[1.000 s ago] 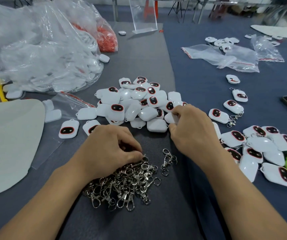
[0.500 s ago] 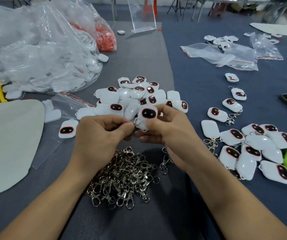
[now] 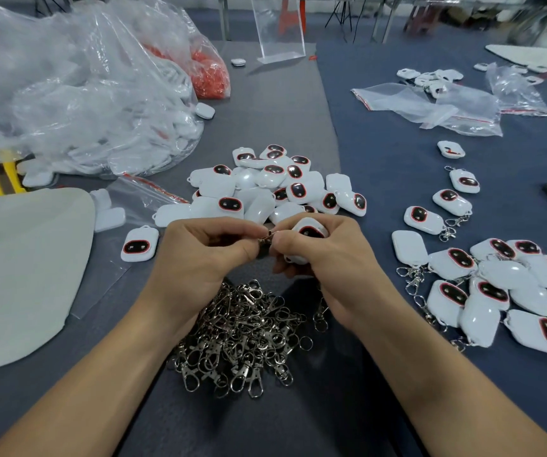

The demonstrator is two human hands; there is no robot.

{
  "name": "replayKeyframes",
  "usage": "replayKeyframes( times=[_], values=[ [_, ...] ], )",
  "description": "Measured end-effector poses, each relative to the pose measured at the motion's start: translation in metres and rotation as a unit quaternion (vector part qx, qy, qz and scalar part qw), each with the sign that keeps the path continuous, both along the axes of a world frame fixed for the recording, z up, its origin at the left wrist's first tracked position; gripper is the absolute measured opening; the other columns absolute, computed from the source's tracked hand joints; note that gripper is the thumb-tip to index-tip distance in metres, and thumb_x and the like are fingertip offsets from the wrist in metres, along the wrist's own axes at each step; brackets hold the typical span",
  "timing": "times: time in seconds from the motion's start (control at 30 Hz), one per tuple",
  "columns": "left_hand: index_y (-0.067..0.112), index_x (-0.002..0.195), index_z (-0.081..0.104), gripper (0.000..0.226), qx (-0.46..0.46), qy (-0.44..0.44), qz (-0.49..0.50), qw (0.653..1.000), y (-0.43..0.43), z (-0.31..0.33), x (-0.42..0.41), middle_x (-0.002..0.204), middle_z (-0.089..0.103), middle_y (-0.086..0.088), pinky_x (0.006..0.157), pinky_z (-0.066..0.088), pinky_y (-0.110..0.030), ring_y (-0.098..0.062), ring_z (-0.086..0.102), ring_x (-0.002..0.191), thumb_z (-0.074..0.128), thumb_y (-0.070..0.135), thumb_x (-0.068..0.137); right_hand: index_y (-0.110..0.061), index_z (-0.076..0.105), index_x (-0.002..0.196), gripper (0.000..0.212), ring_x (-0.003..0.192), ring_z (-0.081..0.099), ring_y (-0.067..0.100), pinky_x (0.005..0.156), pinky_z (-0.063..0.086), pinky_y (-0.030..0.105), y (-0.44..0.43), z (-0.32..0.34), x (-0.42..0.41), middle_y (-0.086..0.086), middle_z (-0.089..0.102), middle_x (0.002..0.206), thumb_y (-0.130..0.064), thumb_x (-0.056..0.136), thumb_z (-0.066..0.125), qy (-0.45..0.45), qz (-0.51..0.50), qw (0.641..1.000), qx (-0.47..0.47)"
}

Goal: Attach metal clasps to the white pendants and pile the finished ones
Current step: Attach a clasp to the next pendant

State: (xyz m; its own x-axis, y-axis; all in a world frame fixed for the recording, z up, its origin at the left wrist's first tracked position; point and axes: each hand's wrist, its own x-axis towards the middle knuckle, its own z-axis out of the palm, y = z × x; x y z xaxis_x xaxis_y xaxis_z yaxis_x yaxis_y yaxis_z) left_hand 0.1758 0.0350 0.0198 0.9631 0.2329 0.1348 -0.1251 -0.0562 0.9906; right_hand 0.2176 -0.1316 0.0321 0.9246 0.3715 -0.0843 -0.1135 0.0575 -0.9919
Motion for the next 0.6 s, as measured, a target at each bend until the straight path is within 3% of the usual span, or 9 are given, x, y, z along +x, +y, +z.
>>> replayKeyframes(
  times=[0.17,0.27,0.4,0.5,0.6],
  values=[
    [0.024,0.090,0.083,0.026,0.009,0.025,-0.061,0.998,-0.0051,0.0032,-0.0035,0.091,0.080,-0.003,0.080,0.057,-0.021,-0.012,0.074,0.087,0.079,0.003,0.076,-0.016,0.075,0.069,0.010,0.057,0.064,0.021,0.051,0.048,0.025,-0.0021,0.0016,0.0023,0.011,0.070,0.070,-0.006,0.071,0.074,0.039,-0.010,0.999,0.026],
    [0.025,0.087,0.083,0.028,0.012,0.034,-0.065,0.997,-0.0058,0.0038,-0.0032,0.090,0.080,-0.002,0.076,0.055,-0.018,-0.009,0.073,0.084,0.078,-0.002,0.079,-0.014,0.073,0.069,0.018,0.058,0.063,0.021,0.051,0.047,0.025,-0.0046,0.0021,0.0037,0.013,0.069,0.070,0.002,0.077,0.072,0.049,-0.004,0.998,0.031],
    [0.027,0.075,0.083,0.027,0.014,0.045,-0.035,0.998,-0.0044,0.0010,-0.0015,0.079,0.078,-0.001,0.067,0.052,-0.016,-0.006,0.067,0.071,0.080,0.000,0.077,-0.015,0.071,0.066,0.017,0.056,0.062,0.021,0.049,0.045,0.023,-0.0061,0.0033,0.0061,0.013,0.068,0.071,0.001,0.071,0.074,0.056,-0.010,0.998,0.040],
    [0.022,0.078,0.083,0.019,0.004,0.043,0.001,0.999,-0.0026,-0.0009,-0.0003,0.079,0.078,-0.006,0.069,0.055,-0.021,-0.012,0.067,0.071,0.082,0.003,0.075,-0.015,0.072,0.066,0.010,0.056,0.062,0.020,0.049,0.046,0.023,-0.0082,0.0027,0.0083,0.013,0.067,0.071,-0.006,0.062,0.075,0.052,-0.013,0.998,0.041],
    [0.025,0.075,0.082,0.022,-0.005,0.016,0.040,0.999,-0.0014,-0.0007,-0.0003,0.077,0.078,-0.003,0.068,0.055,-0.018,-0.009,0.070,0.070,0.084,0.003,0.072,-0.016,0.075,0.066,0.020,0.061,0.064,0.017,0.056,0.050,0.023,-0.0101,0.0006,0.0099,0.009,0.069,0.069,0.003,0.070,0.076,0.010,-0.016,1.000,-0.003]
  ],
)
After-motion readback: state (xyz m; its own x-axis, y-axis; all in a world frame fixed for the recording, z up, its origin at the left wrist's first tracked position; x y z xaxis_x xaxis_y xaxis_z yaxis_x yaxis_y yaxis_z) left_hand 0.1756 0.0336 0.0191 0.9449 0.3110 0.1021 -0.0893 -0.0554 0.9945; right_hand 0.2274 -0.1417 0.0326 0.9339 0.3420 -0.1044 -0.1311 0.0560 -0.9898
